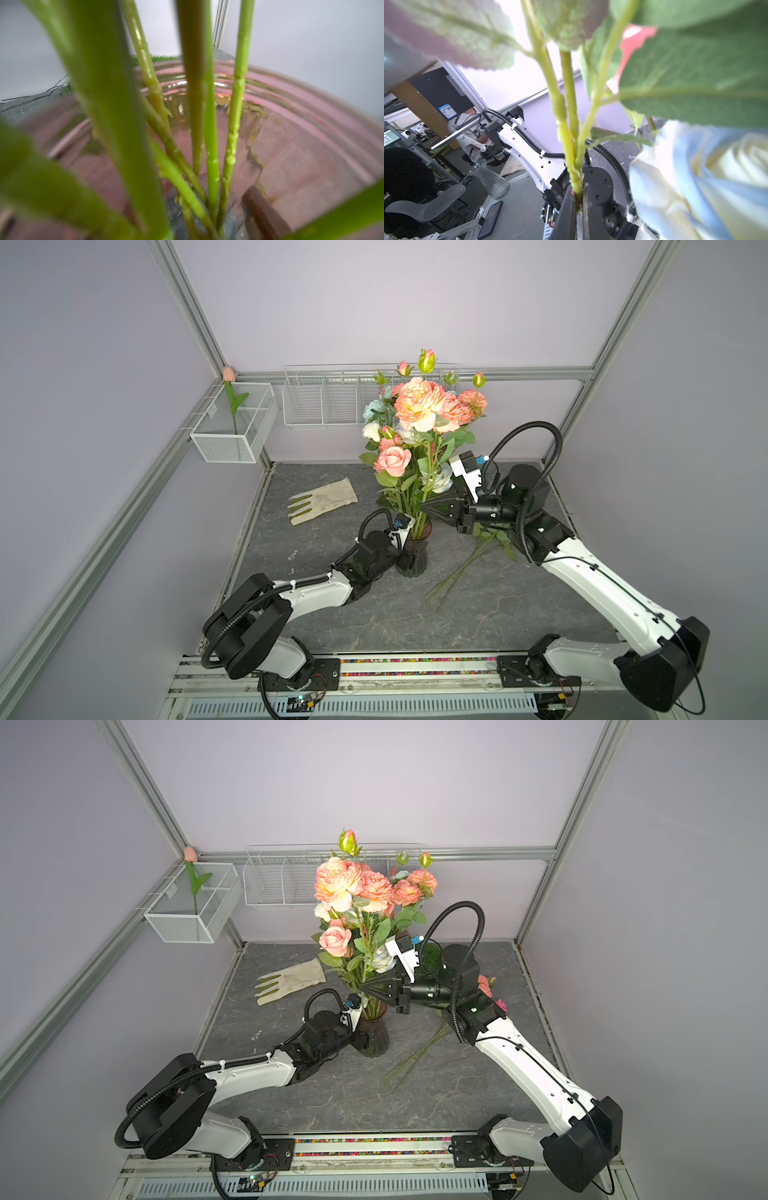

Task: Pick out pink flowers from the vase
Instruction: Pick up the flower from the vase, then place the flower at the center of the board.

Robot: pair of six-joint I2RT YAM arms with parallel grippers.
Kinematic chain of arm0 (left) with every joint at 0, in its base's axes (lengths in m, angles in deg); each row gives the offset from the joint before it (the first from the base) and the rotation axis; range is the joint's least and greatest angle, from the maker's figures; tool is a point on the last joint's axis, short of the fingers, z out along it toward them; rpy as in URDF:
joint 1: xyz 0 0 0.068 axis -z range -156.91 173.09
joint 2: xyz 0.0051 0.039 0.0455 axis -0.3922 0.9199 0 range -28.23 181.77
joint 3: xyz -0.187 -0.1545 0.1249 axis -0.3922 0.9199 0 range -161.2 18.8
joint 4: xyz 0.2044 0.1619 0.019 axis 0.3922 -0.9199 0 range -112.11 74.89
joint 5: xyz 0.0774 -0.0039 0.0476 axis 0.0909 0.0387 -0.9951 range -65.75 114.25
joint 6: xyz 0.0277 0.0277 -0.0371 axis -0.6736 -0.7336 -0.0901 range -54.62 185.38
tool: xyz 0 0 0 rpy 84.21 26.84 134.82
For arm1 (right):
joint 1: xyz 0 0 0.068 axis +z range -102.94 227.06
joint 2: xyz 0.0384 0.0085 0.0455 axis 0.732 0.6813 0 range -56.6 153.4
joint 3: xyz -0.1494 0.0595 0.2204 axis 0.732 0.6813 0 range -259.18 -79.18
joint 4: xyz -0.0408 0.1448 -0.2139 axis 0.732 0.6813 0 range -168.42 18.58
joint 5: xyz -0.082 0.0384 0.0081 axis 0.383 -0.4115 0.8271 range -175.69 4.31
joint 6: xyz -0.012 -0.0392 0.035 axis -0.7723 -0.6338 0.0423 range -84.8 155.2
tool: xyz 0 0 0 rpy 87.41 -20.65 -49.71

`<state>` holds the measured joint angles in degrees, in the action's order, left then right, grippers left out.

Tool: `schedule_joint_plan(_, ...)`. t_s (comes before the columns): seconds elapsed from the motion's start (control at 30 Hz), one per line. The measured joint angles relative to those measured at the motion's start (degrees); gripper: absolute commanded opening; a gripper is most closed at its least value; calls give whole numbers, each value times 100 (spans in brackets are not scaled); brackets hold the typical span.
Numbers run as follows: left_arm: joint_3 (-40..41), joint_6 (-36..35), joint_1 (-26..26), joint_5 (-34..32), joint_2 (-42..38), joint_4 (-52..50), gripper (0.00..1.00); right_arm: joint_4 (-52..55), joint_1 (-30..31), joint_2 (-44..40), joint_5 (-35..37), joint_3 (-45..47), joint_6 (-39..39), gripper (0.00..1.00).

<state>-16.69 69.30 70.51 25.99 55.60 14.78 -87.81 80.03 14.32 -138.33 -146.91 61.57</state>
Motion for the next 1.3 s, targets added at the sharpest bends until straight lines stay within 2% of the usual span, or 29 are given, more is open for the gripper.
schedule_joint_plan(0.17,-39,13,11,-37,11,-46,0,-20,-232,-74,-149,-243,251,6)
schedule_joint_plan(0.3,-72,20,11,-46,17,-90,0,636,-553,-452,50,-686,153,6)
schedule_joint_plan(0.5,-74,15,11,-61,17,-105,0,1963,-1174,-1414,927,-1458,-201,6)
schedule_joint_plan(0.7,-72,13,11,-68,7,-118,0,3088,-1696,-1941,2264,-1670,-227,6)
schedule_joint_plan(0.83,-72,13,11,-81,7,-125,0,3700,-2212,-1851,2920,-1290,4,6)
schedule_joint_plan(1.0,-72,13,11,-81,4,-122,0,4398,-2920,-1513,3318,-420,225,6)
schedule_joint_plan(1.13,-72,13,11,-79,4,-122,0,4588,-3257,-1193,3331,321,404,6)
schedule_joint_plan(1.3,-72,11,11,-79,4,-122,0,4186,-3289,-625,3154,1222,787,6)
